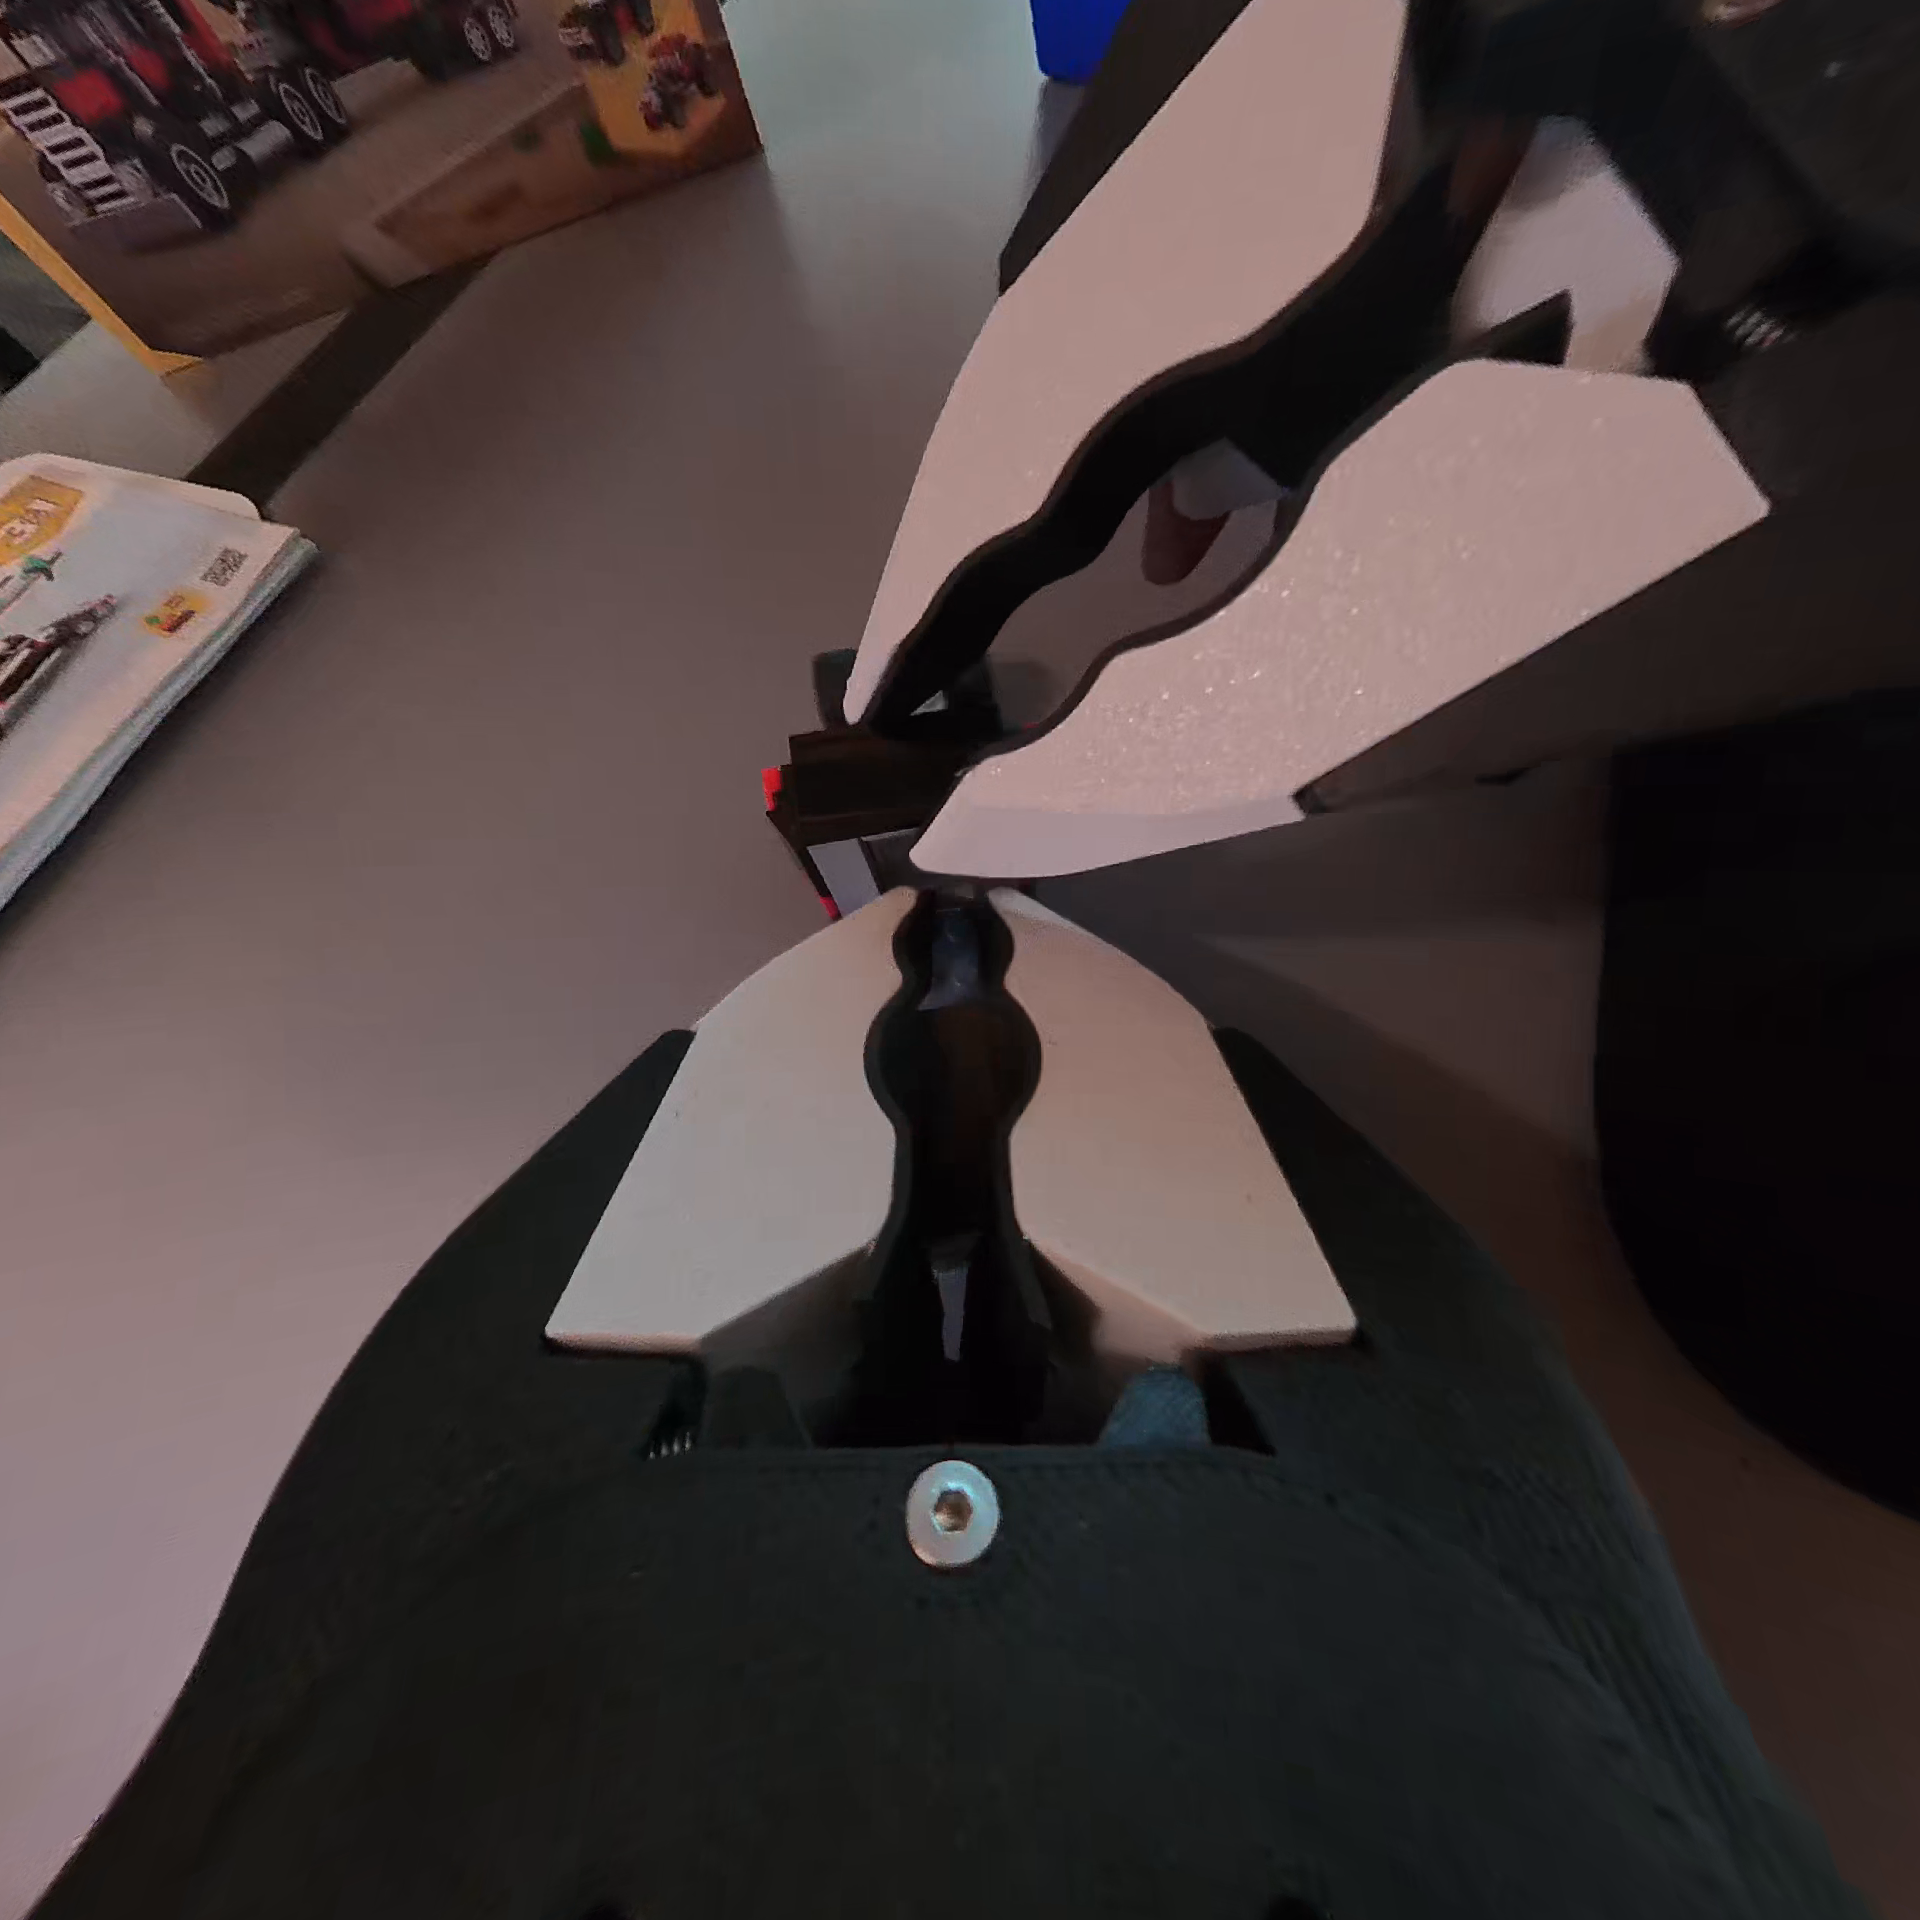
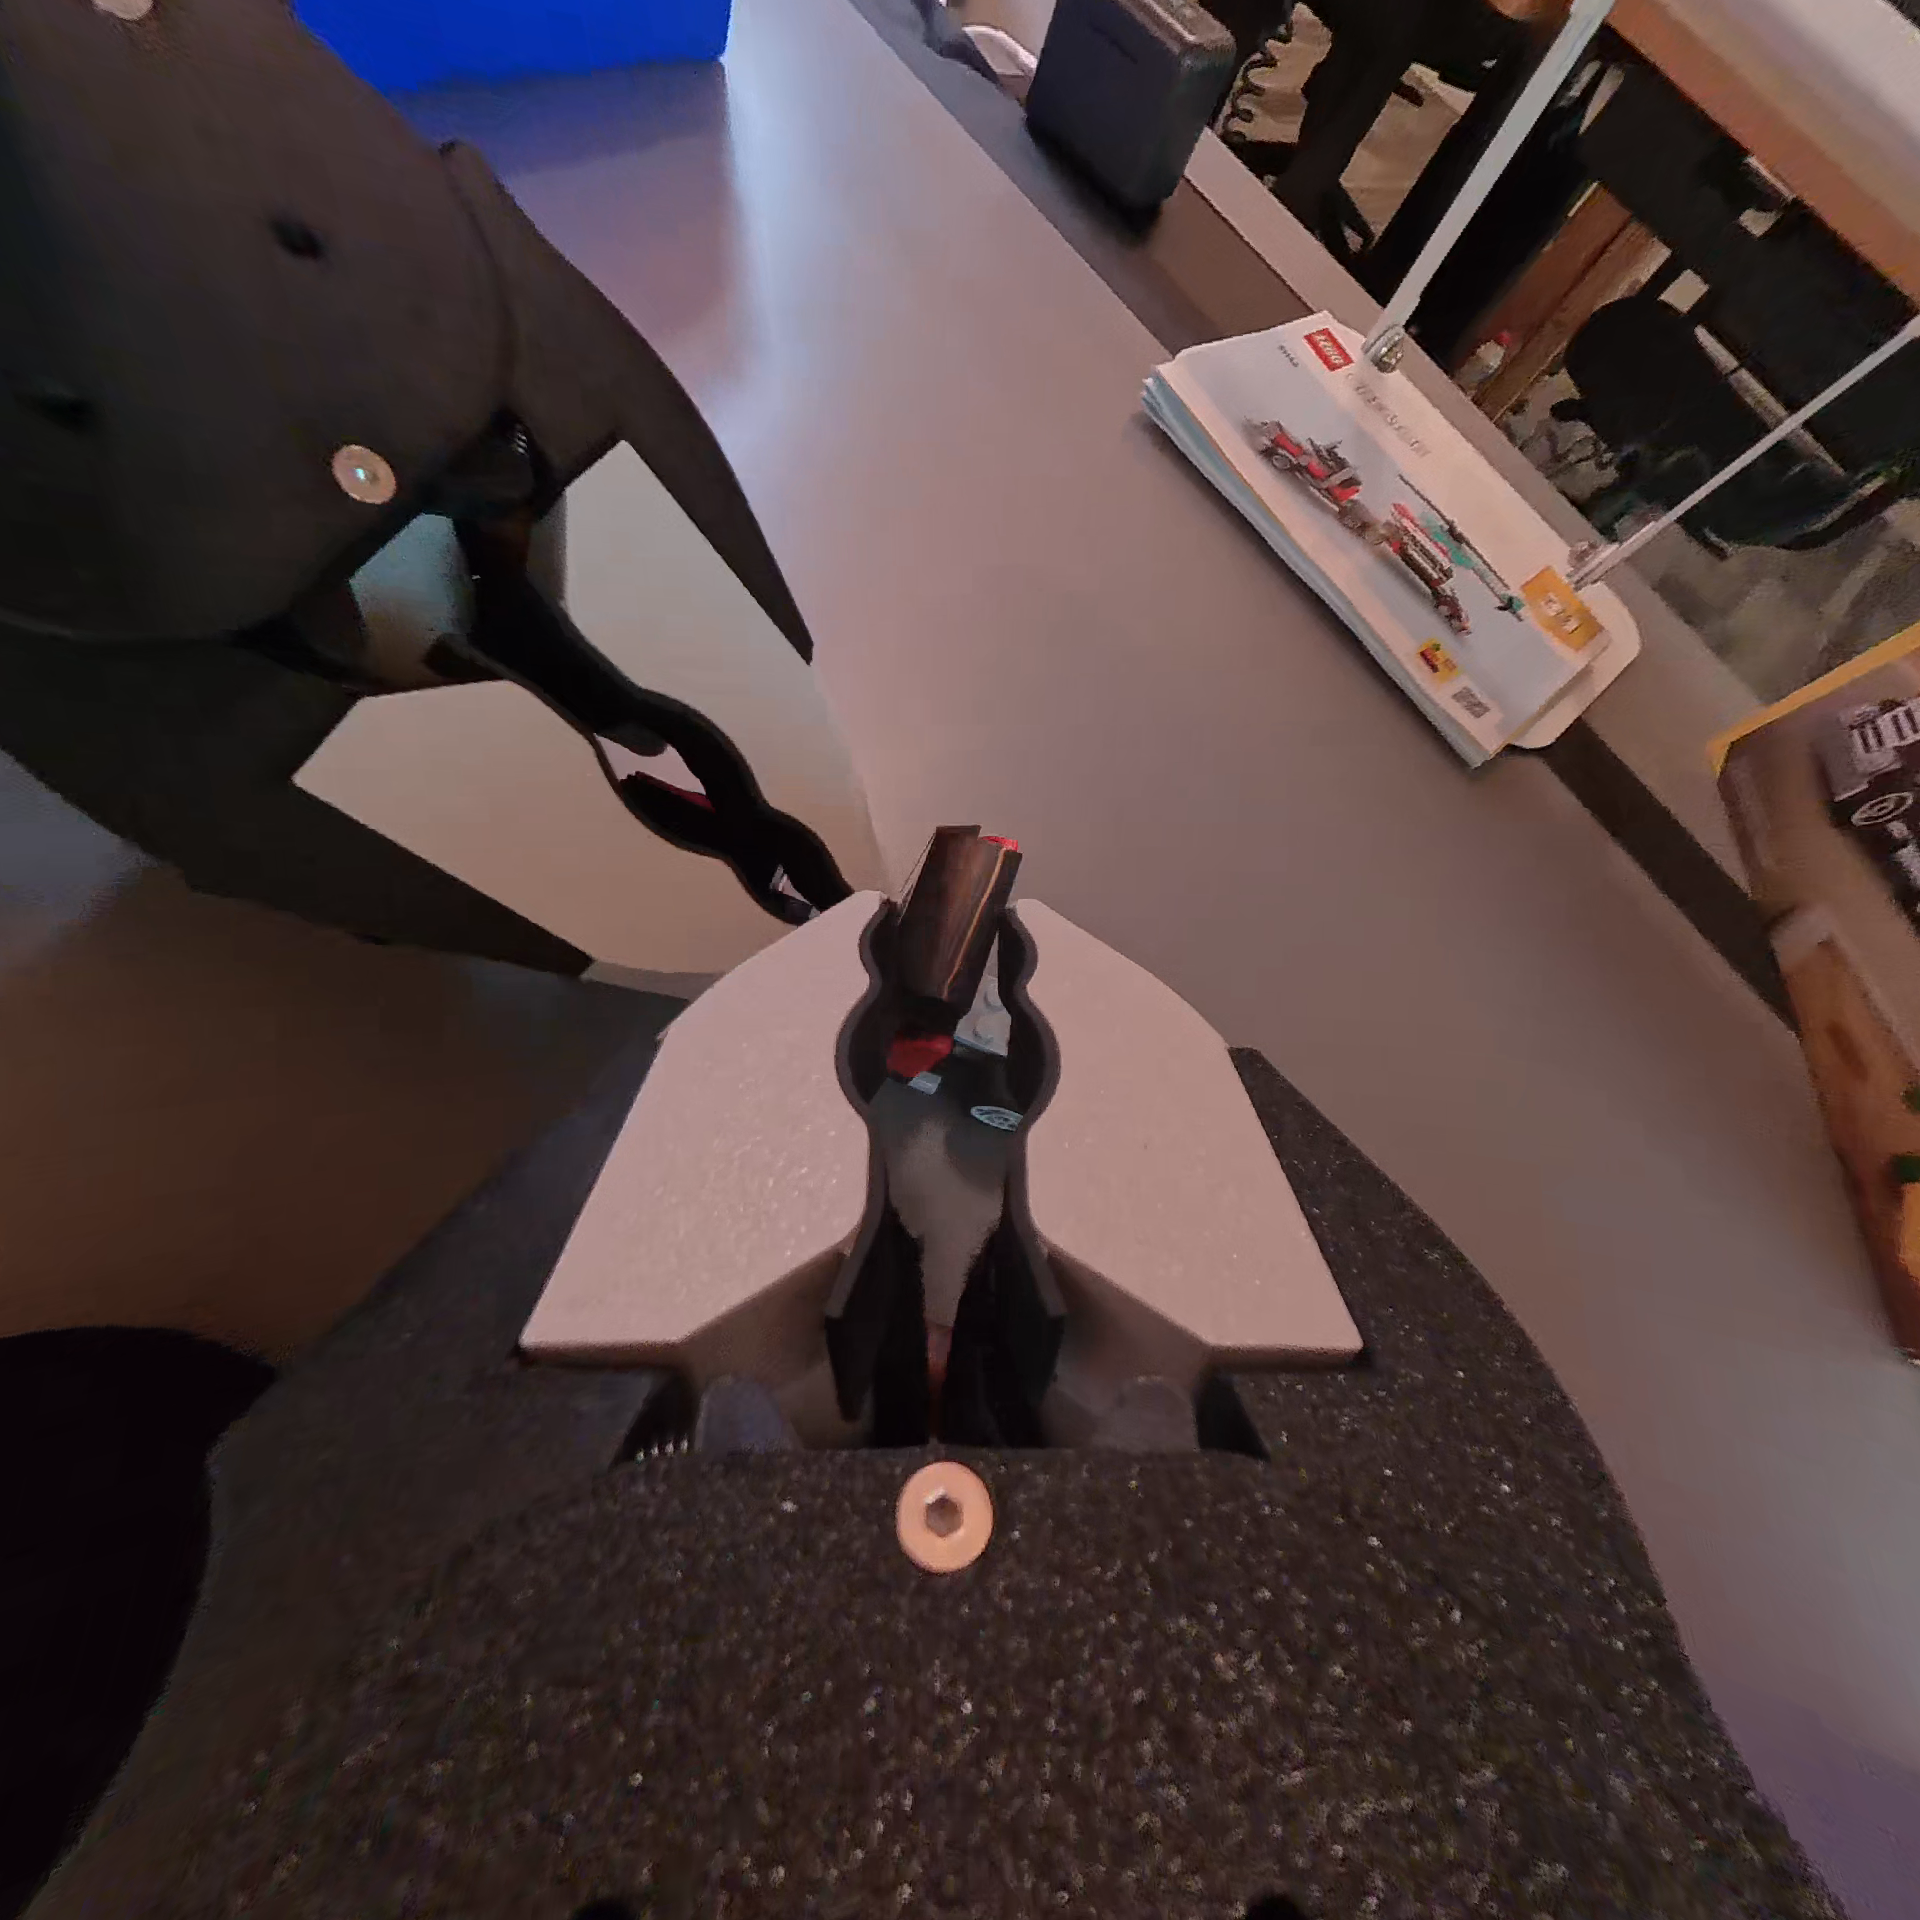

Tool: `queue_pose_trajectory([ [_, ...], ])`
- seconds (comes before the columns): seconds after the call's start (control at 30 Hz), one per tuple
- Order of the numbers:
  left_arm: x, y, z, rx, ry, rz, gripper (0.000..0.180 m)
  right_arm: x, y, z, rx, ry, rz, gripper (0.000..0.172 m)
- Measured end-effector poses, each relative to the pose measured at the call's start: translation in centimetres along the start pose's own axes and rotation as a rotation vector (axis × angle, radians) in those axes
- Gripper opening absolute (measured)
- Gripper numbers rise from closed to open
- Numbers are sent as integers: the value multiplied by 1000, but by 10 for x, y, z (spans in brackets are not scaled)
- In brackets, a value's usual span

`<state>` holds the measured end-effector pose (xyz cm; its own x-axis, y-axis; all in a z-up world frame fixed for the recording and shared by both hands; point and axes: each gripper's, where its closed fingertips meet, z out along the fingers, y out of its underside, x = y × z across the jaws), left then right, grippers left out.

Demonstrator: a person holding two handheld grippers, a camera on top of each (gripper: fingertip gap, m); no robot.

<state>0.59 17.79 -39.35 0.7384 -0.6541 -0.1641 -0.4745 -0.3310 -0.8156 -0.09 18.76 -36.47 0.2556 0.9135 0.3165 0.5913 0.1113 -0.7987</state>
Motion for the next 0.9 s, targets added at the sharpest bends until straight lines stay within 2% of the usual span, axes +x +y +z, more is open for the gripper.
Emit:
queue_pose_trajectory([
  [0.27, 0, 1, 0, 1, 16, -40, 5, 1, -3, 1, -51, 127, -281, 17],
  [0.37, 0, 0, 1, 3, 28, -61, 4, -9, -15, -1, -5, 149, -427, 4],
  [0.43, 0, 1, 1, 5, 38, -65, 4, -1, -15, -3, -22, 182, -351, 0],
  [0.5, 0, 1, 0, 7, 39, -65, 4, 5, -15, -5, 45, 122, -148, 3],
  [0.6, 0, 1, -1, 6, 38, -65, 4, 2, -3, -1, 70, -99, 257, 29],
  [0.67, 0, 1, -1, 6, 38, -61, 4, -2, 4, 4, 43, -187, 393, 35],
  [0.77, 1, 1, -1, 6, 38, -54, 3, -5, 1, 6, 58, -190, 377, 20],
  [0.9, 1, 0, 0, 0, 34, -30, 2, -3, 2, 6, 22, -91, 195, 18],
])
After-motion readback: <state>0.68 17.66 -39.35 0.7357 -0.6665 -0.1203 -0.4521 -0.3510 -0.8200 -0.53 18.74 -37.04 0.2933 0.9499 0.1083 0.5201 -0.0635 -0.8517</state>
